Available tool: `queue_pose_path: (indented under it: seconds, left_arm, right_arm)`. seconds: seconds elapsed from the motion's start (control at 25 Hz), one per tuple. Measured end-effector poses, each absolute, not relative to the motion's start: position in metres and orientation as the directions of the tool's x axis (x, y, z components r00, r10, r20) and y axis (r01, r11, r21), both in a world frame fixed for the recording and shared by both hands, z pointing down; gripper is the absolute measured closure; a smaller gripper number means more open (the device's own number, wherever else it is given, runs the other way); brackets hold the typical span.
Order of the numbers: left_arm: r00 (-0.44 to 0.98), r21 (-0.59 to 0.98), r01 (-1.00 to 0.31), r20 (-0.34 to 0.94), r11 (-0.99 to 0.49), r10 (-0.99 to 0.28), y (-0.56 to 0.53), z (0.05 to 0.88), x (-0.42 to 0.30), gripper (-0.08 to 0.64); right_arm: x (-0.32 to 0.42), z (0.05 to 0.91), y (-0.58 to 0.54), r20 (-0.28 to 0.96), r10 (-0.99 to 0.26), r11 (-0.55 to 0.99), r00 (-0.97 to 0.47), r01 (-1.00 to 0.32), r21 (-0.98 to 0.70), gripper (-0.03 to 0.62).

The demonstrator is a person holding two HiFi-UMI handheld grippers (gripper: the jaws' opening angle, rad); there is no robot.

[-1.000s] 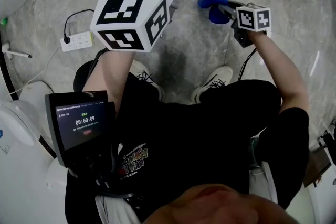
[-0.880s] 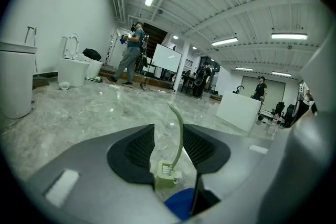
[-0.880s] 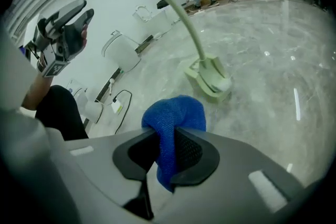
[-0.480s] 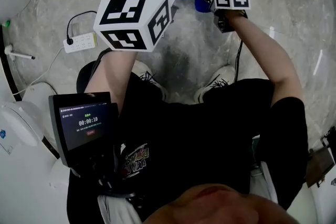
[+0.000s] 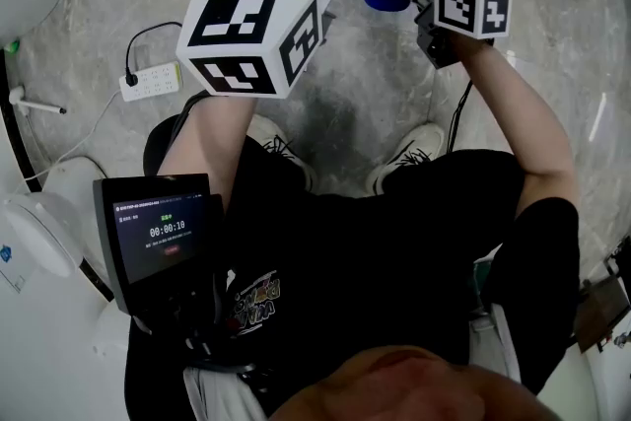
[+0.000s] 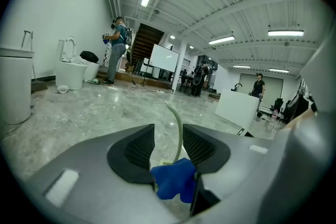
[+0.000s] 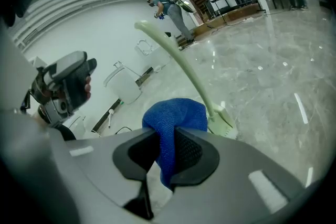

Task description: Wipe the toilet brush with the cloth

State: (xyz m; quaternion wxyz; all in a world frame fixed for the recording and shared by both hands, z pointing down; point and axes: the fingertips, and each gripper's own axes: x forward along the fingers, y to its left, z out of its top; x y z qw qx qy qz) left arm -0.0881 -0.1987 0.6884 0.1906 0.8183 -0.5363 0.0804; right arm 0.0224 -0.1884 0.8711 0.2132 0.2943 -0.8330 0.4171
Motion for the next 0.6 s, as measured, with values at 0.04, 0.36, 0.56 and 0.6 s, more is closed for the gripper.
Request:
queue_pose_path:
  seconds: [0.04,0.36,0.56,0.6]
  left_arm:
    - [0.412,0.224,-0.909,0.337,-0.352,-0.847,-0.199,0.688,-0.088,0.391]
    - [0.405,0.216,-0.912,0.349,-0.348,-0.845,-0.203,0.691,-0.090,0.391]
    - [0.406,0.211,-0.912,0.352,-0.351,-0.843,-0.201,0.692,-0.091,0.391]
    - [0.409,0.207,-0.911,0.352,-0.356,-0.842,-0.199,0.693,-0.091,0.391]
  right_arm:
    - [0.019,0.860,-0.190,0.579,-0.320,0.496,-0.750,-0.653,-0.572,0.526]
    - [-0.007,0.847,-0.196,0.503,-0.313,0.484,-0.806,-0.591,-0.646,0.526]
    - [-0.007,0.932,-0.200,0.664,-0.241,0.326,-0.708,-0.703,-0.632,0.526]
    - [-0.005,0.942,-0.201,0.687,-0.225,0.310,-0.691,-0.719,-0.622,0.526]
